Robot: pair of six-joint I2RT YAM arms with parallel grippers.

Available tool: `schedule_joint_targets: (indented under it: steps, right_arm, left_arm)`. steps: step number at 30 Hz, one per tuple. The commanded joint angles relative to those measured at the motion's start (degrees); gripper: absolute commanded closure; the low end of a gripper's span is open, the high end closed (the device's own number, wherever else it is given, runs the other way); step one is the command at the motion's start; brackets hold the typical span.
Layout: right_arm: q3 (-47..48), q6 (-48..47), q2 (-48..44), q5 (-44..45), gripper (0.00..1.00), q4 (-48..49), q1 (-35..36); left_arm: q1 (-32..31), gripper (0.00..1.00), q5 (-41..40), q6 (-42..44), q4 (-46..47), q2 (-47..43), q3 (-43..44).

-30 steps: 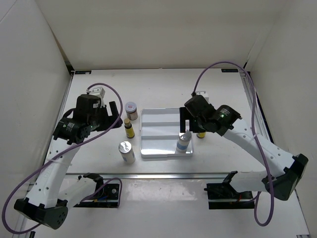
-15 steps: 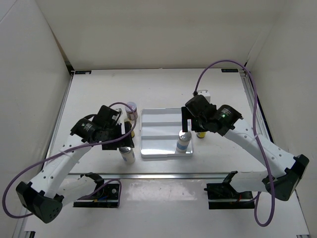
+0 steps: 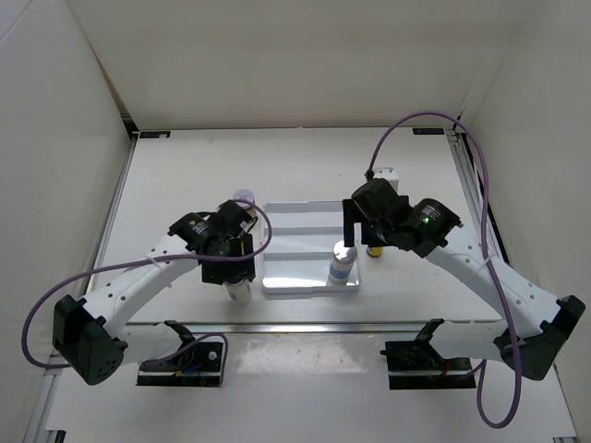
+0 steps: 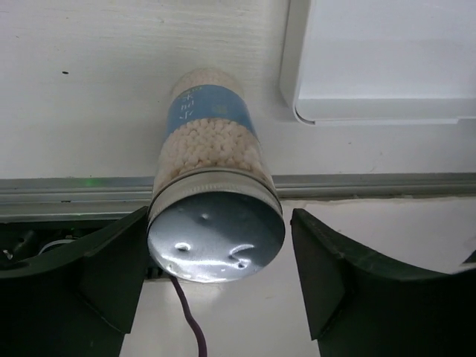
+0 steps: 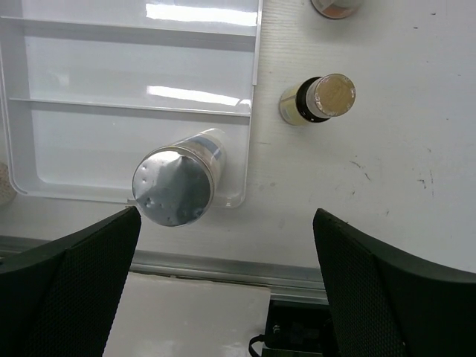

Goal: Organize the condiment bottles

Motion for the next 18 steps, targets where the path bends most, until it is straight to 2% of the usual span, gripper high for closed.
schedule_joint_targets:
  steps: [1,4,5,6,7,8,9,16,18]
  right_arm:
    - [-0.72,-0.87,-1.49,1.69,0.00,0.07,0.07]
    - [-1.42,-0.87,-2.63,2.39,0.00,0.07,0.07]
    - [-1.43,-0.87,-2.63,2.39,0.00,0.07,0.07]
    - [-2.04,-0.87,-3.24,2.39,0.00,0.07,0.07]
    - [-2.05,-0.87,-3.25,2.39,0.00,0.07,0.07]
    - [-2.05,-0.87,-3.77,2.39,0.00,0.07,0.07]
    - [-2.57,-0.87,-4.30,2.91,0.00,0.07,0.07]
    - [-3.72,-0.87,-5.88,4.68,0.00,0.07,0.07]
    - [-3.72,-0.87,-5.88,5.28,0.00,-0.46,-0.46]
  left_arm:
    - [-0.78,0.19,-3.42,-1.44,1.49,0.87,-0.07]
    - [-2.01,0.33,-3.95,-1.44,1.50,1.40,0.54]
    - [-2.02,0.46,-4.55,-1.44,1.50,1.40,1.42]
    - [-2.02,0.52,-4.56,-1.44,1.50,0.88,2.04]
    - [-2.62,0.63,-5.17,-1.44,0.97,0.88,3.87]
    - [-2.63,0.63,-5.18,-1.44,0.36,0.35,5.19]
    - [-2.63,0.74,-6.66,-1.44,-1.39,0.35,6.77]
    - [-8.41,0.86,-8.25,-0.21,-3.87,5.69,21.54]
    - [-10.18,0.86,-9.92,0.32,-3.87,7.90,25.23]
